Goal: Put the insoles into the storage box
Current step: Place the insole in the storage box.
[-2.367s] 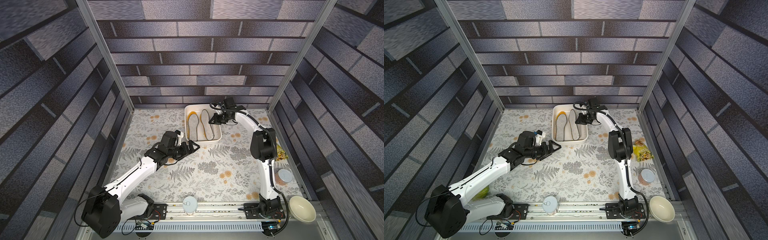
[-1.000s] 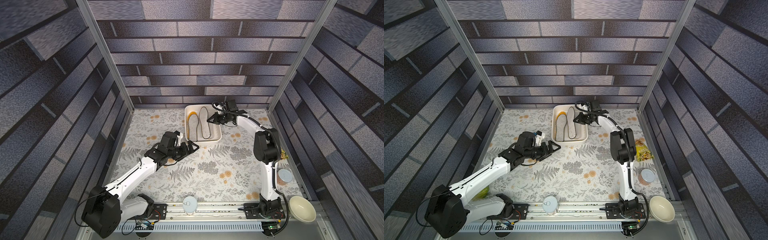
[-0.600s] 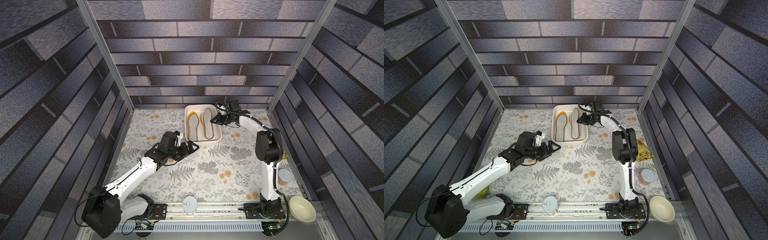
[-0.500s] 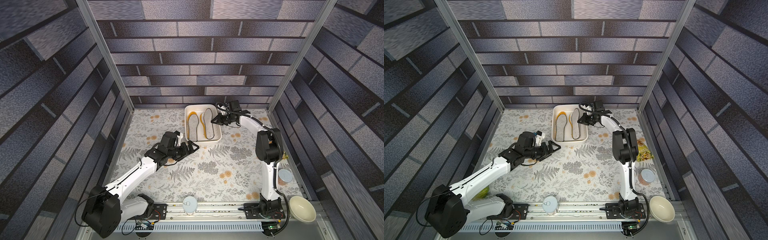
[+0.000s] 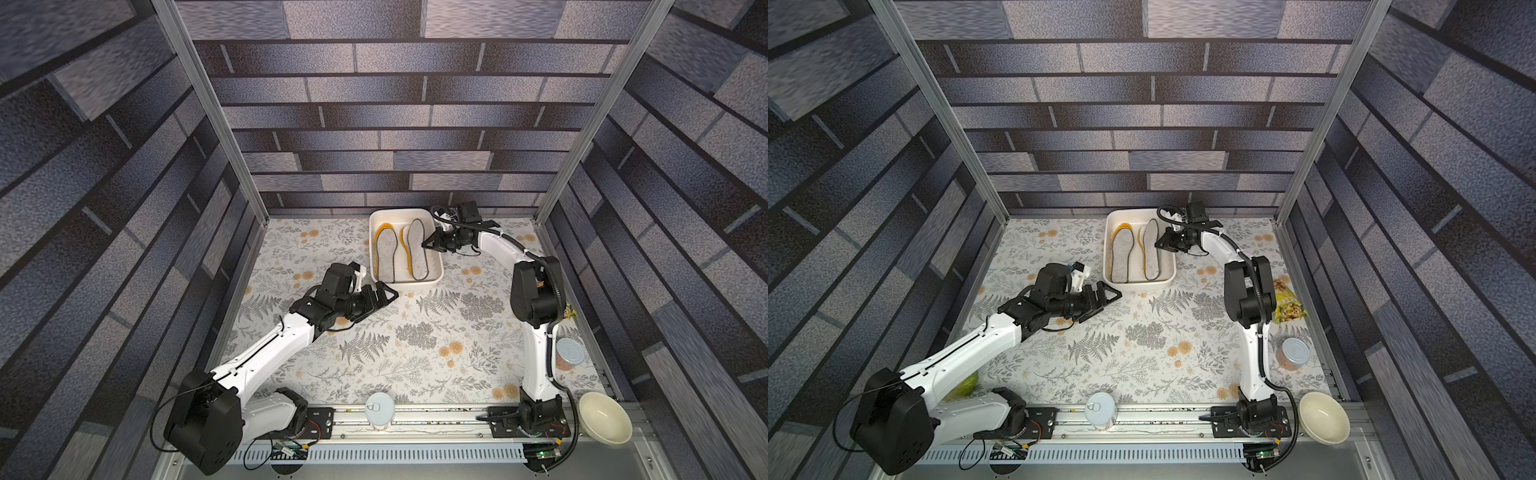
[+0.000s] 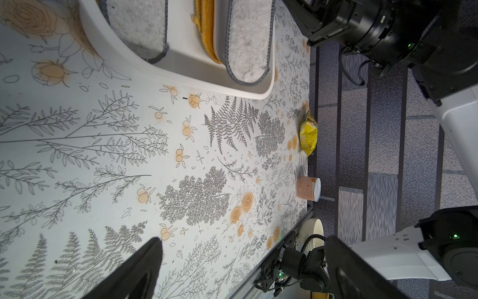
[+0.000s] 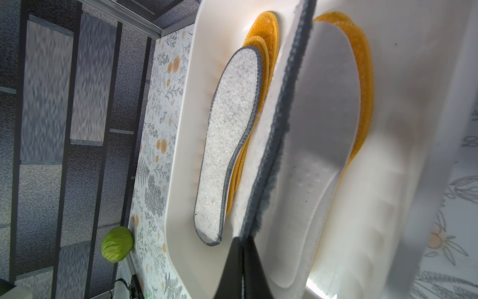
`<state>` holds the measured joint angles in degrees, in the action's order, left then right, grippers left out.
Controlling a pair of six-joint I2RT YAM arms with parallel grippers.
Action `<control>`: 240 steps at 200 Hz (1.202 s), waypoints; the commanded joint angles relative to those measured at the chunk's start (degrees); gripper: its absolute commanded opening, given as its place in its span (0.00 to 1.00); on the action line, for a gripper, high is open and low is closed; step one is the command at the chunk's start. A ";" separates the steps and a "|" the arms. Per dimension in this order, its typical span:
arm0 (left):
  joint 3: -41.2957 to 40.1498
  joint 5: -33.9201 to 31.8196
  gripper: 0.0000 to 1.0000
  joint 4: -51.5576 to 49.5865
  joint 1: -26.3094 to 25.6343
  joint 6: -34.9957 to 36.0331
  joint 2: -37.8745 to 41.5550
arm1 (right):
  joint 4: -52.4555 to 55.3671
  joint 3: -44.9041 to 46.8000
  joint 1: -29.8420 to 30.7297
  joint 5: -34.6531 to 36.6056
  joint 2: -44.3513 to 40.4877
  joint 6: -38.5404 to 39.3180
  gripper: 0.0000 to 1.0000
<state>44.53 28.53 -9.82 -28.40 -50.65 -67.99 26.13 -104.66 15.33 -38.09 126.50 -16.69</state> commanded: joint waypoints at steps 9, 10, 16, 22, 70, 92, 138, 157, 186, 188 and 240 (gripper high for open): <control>-1.02 1.00 1.00 1.37 0.01 -0.64 -0.33 | 2.90 -2.45 -0.30 -0.61 2.58 0.82 0.00; -1.02 1.00 1.00 1.38 0.01 -0.66 -0.32 | 3.03 -2.53 -0.35 -0.53 2.72 0.86 0.00; -1.01 1.04 1.00 1.41 0.01 -0.66 -0.36 | 3.29 -2.80 -0.31 -0.29 3.01 0.79 0.00; -0.96 1.08 1.00 1.39 0.01 -0.59 -0.38 | 3.62 -3.14 -0.35 -0.19 3.41 0.89 0.00; -0.94 1.17 1.00 1.51 0.10 -0.49 -0.28 | 6.04 -4.34 -0.35 2.98 4.81 1.38 0.00; -0.94 1.26 1.00 1.65 0.15 -0.56 -0.41 | 6.49 -4.45 -0.30 4.62 4.37 1.23 0.00; -0.62 1.70 1.00 1.93 0.15 -0.46 -1.03 | 8.87 -6.17 -0.31 6.81 4.46 1.42 0.02; -0.74 1.70 1.00 2.03 0.18 -0.47 -1.09 | 8.97 -6.30 -0.31 6.89 4.46 1.44 0.05; -0.71 1.61 1.00 1.91 0.19 -0.47 -0.90 | 9.07 -6.52 -0.33 6.76 4.45 1.32 0.06; -0.75 1.61 1.00 1.91 0.19 -0.45 -0.87 | 9.08 -6.52 -0.31 6.79 4.46 1.31 0.06; -1.00 1.61 1.00 1.93 0.19 -0.53 -0.94 | 8.88 -6.70 -0.30 5.61 4.91 1.46 0.08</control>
<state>44.53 29.61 -8.34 -28.40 -50.65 -68.84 33.45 -109.75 15.33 -31.77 130.39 -15.84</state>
